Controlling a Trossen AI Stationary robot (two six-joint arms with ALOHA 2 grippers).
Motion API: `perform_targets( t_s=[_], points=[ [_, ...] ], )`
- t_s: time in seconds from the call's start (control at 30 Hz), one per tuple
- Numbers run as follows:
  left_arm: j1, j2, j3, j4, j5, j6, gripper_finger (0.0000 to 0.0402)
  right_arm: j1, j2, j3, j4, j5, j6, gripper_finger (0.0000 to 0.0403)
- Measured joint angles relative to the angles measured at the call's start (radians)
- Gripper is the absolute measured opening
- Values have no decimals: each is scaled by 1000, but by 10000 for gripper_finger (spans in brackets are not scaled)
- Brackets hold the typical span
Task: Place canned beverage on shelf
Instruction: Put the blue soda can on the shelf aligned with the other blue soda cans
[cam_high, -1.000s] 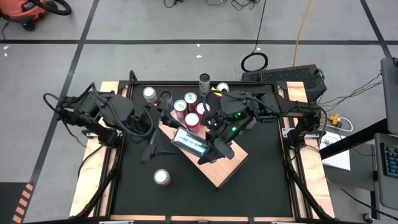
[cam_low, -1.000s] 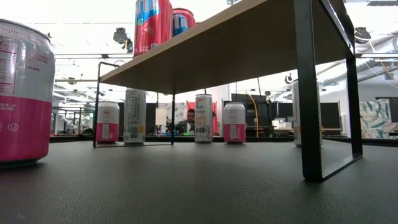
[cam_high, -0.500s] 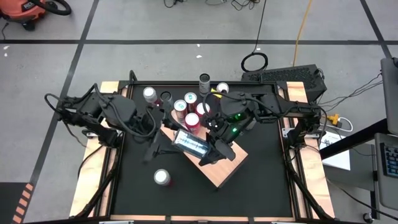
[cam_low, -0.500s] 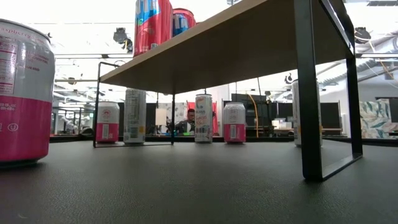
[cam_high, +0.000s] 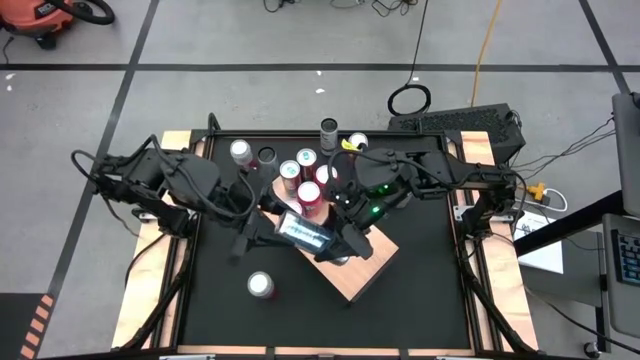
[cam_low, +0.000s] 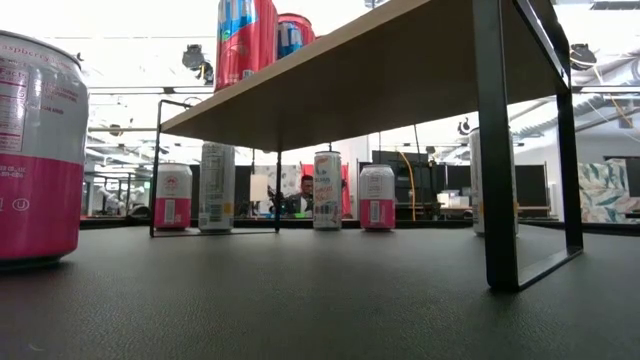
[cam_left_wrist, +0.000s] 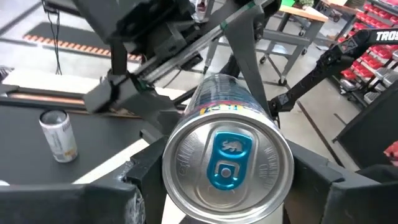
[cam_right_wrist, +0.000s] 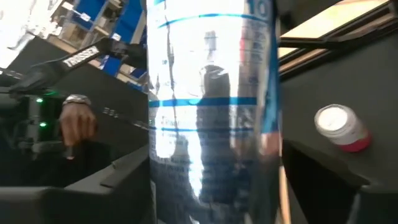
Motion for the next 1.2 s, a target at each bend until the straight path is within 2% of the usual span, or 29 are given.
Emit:
perform_targets(
  t_s=[0.13,0.27,0.6,0.83,1.2],
  points=[
    [0,-8,0,-30,-1,-38,235,0,-3,0,-25,50,-23,346],
    [0,-13,0,-47,-10,-53,235,-2,-17,0,-61,89,-49,361],
    [-2,-16,0,-141,8,-144,235,48,-62,0,-150,290,-133,363],
    [0,-22,0,-187,-11,-273,235,134,-64,0,-223,461,-113,364],
    [2,-22,0,-214,-15,-382,235,246,-65,0,-257,629,-47,364]
  ],
)
